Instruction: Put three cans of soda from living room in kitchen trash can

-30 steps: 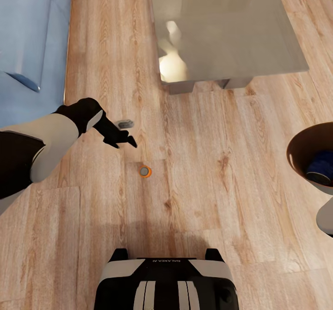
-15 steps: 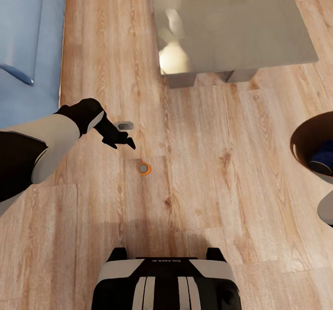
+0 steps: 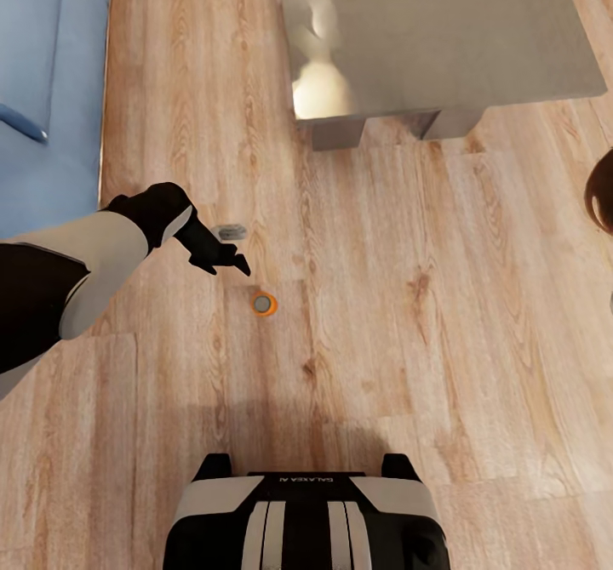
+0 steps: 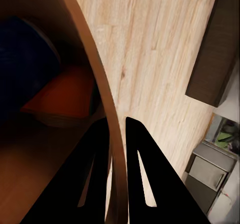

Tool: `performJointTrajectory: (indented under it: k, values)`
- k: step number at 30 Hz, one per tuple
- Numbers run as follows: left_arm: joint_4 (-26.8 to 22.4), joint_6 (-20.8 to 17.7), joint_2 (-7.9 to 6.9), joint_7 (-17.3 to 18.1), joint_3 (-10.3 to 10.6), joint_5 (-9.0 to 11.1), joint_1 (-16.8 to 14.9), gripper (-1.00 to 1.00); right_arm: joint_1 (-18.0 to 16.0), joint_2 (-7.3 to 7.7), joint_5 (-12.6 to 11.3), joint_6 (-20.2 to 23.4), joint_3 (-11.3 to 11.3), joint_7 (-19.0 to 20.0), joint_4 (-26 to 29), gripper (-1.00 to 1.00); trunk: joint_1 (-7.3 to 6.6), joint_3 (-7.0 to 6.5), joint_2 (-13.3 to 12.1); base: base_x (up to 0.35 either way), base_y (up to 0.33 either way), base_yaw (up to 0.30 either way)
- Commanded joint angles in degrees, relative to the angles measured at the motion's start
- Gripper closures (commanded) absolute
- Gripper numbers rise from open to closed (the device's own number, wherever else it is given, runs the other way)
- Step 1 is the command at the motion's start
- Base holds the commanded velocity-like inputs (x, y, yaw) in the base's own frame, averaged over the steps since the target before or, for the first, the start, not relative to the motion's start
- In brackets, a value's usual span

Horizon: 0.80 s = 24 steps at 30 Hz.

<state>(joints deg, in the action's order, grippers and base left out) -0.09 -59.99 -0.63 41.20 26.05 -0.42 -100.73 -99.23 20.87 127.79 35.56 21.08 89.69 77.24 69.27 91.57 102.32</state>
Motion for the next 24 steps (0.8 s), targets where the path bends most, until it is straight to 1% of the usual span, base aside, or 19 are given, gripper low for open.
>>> performJointTrajectory:
  k: [1,2,3,8,12,13,14,15,18,24]
  values:
    - [0.0,-0.01,0.0,-0.01,-0.03,-0.01,0.0,-1.0,-0.78,-0.18,0.53,-0.02,0.01,0.31,-0.32,1.0,0.22,0.26,0.42,0.0,0.0,0.0]
    - [0.0,-0.01,0.01,-0.04,-0.03,-0.05,0.0,-1.0,-2.98,-0.8,2.44,-0.78,0.0,0.31,-1.07,1.0,0.44,0.51,0.82,0.0,0.0,0.0]
    - [0.0,-0.01,0.01,-0.05,-0.03,-0.07,0.0,-1.0,-4.25,-1.15,3.34,-1.55,0.01,0.31,-1.49,1.0,0.66,0.76,1.22,0.0,0.0,0.0]
    - [0.0,-0.01,0.01,-0.08,-0.03,-0.05,0.0,-1.0,-6.59,-2.14,4.65,-2.94,-0.05,0.31,-2.38,1.0,1.76,2.01,3.22,0.0,0.0,0.0]
    - [-0.01,-0.01,0.05,-0.13,-0.03,-0.09,0.01,-1.0,-7.8,-2.49,4.9,-3.19,-0.26,0.31,-2.96,1.0,2.64,3.0,4.83,0.0,0.0,0.0]
    - [-0.03,-0.01,0.12,-0.14,-0.03,-0.1,0.01,-1.0,-9.35,-2.6,4.97,-3.26,-1.05,0.31,-4.28,1.0,2.86,3.24,5.23,0.0,0.0,0.0]
    - [-0.02,-0.01,0.14,-0.14,-0.03,-0.1,0.01,-1.0,-9.8,-2.61,4.98,-3.27,-1.21,0.31,-4.65,1.0,3.08,3.49,5.63,0.0,0.0,0.0]
    - [-0.02,-0.01,0.16,-0.15,-0.03,-0.1,0.01,-1.0,-10.93,-2.64,5.0,-3.29,-1.54,0.31,-5.49,1.0,3.3,3.73,6.03,0.0,0.0,0.0]
    - [-0.05,-0.01,0.22,-0.15,-0.03,-0.1,0.01,-1.0,-11.75,-2.63,5.01,-3.36,-1.8,0.31,-6.1,1.0,3.96,4.46,7.23,0.0,0.0,0.0]
    - [-0.02,-0.01,0.27,-0.15,-0.03,-0.03,0.01,-1.0,-12.08,-2.48,5.02,-3.45,-1.84,0.31,-6.37,1.0,5.27,5.88,9.64,0.0,0.0,0.0]
